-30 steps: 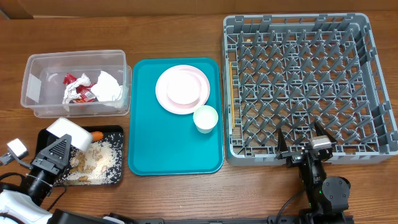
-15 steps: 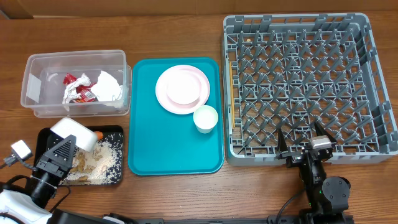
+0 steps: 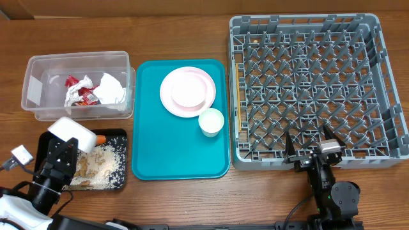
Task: Sort waste into correct bins and load items into the dishwasher
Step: 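Hold the bowl inverted over the black tray, shaking out remaining rice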
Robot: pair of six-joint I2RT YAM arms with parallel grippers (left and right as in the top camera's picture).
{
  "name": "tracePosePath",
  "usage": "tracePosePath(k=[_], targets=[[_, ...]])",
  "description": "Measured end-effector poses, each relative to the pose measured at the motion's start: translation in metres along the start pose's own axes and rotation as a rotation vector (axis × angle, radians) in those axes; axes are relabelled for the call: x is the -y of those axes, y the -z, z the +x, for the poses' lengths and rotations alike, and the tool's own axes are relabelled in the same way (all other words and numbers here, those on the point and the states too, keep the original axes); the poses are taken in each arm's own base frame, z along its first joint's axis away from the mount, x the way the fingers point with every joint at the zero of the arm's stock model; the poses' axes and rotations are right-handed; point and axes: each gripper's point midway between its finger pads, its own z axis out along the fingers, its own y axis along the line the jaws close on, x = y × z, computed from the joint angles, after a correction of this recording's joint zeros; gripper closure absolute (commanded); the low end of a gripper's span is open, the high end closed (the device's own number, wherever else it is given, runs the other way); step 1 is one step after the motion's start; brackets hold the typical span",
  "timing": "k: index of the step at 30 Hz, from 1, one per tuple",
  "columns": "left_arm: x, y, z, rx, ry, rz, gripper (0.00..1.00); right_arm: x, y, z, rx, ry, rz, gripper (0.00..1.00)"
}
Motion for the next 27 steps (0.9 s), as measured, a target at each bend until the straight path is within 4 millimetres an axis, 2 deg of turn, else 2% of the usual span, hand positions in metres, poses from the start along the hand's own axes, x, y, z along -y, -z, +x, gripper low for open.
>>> tracePosePath(k=[2,5,10,13,18,27], targets=[[0.005,0.000,0.002,0.000,0.044,0.006,0.96,0.000,0.000,0.000,0.000,0.000,0.001,0.00],[0.002,0.000,0.000,0.004,-0.042,0.006,0.96,0.000,0.000,0.000,0.000,0.000,0.001,0.00],[-0.004,0.000,-0.003,0.005,-0.065,0.004,0.96,0.000,0.000,0.000,0.000,0.000,0.000,0.00],[-0.003,-0.001,-0.002,0.003,0.015,0.009,0.96,0.000,0.000,0.000,0.000,0.000,0.000,0.00],[-0.007,-0.003,-0.005,0.004,-0.027,0.017,0.96,0.000,0.000,0.000,0.000,0.000,0.000,0.00],[-0.012,-0.003,-0.001,-0.018,0.125,0.001,0.96,0.000,0.000,0.000,0.000,0.000,0.000,0.00]])
